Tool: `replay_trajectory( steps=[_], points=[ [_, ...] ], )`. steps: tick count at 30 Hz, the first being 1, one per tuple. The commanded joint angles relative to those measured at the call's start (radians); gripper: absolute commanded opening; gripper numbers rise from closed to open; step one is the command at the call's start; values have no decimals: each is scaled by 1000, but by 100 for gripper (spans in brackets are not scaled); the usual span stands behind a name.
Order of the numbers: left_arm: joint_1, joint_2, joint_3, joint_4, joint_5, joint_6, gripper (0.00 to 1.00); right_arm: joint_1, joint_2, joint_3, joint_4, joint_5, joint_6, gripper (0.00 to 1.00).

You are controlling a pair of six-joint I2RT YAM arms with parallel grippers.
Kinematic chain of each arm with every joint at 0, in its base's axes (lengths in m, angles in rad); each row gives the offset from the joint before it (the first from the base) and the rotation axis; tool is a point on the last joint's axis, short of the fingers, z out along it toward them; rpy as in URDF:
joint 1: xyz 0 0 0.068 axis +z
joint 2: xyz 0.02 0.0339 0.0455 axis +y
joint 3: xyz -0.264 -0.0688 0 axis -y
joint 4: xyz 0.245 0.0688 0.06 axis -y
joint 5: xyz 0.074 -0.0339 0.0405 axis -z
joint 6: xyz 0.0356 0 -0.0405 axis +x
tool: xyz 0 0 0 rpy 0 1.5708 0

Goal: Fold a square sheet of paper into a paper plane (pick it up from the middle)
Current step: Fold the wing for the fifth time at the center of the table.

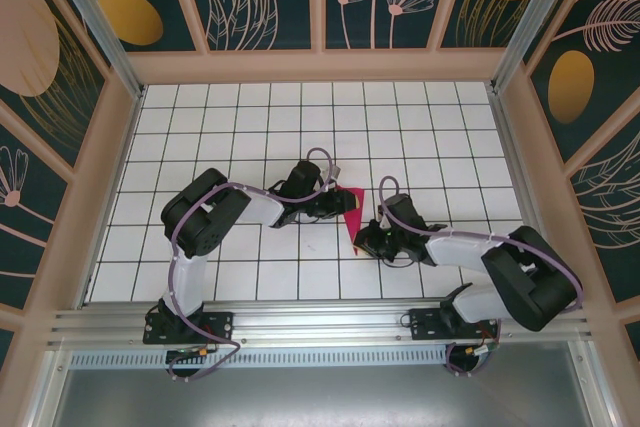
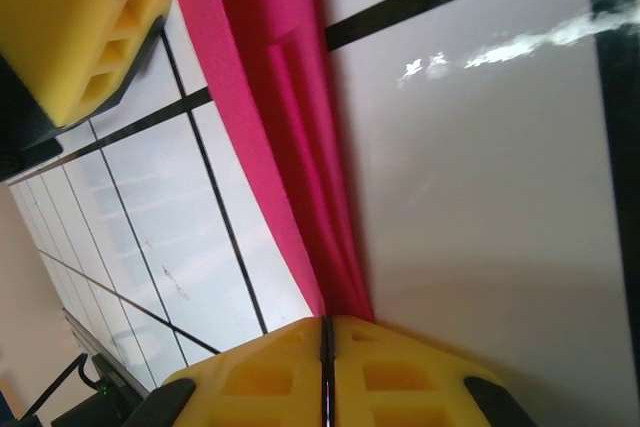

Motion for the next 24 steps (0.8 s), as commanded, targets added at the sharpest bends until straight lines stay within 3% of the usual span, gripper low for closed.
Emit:
replay_trajectory(
  steps=[1, 17, 19, 24],
  points=[
    [-2, 39, 11, -56, -22, 28, 37, -3, -51, -5, -73, 16, -3, 14],
    [-2, 43, 22, -59, -14, 28, 36, 8, -30, -1, -124, 22, -32, 14],
    [-3, 44, 22, -60, -15, 28, 36, 12, -24, -8, -99, 11, -30, 7],
    [-2, 42, 22, -61, -16, 28, 36, 12, 9, -31, -91, 17, -7, 4]
  ],
)
